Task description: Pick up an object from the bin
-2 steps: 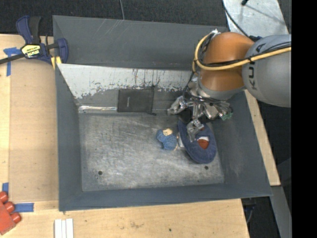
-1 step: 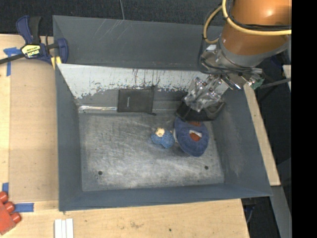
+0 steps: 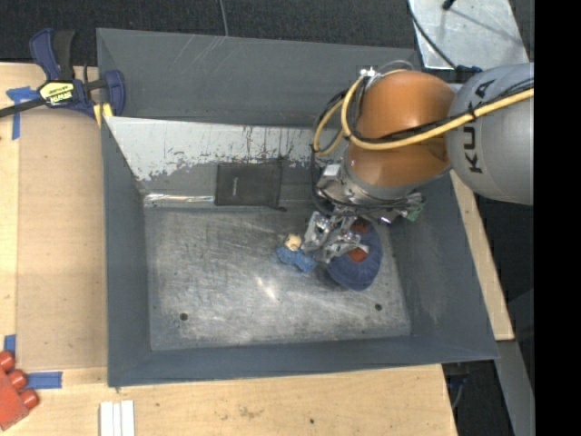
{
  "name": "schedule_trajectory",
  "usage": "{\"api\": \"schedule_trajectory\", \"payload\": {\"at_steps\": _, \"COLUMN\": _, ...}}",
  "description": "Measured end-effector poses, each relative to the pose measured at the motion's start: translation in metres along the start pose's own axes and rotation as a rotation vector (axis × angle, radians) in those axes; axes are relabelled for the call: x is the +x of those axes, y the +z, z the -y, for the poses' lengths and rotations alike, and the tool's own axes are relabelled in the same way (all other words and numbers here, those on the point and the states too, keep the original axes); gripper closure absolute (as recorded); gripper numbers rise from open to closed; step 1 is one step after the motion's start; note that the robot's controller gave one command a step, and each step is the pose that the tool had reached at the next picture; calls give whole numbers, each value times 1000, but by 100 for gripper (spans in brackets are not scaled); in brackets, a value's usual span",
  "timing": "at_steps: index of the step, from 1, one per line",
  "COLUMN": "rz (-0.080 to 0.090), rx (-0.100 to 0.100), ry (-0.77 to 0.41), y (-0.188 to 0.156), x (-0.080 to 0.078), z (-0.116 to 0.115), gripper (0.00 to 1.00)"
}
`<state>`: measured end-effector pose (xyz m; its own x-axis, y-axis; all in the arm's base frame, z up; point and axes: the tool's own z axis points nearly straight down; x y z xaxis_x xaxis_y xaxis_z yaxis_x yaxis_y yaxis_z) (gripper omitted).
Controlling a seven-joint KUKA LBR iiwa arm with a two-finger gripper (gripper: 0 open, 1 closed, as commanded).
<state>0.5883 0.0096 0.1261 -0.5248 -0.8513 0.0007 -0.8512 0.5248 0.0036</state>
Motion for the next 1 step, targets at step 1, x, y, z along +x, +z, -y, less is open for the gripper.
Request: {"api": "schedule_trajectory", "payload": {"at_steps": 1, "rz": 4, "rx": 6, "ry": 1, "y": -4, "x": -1, "z": 1, "gripper": 0}}
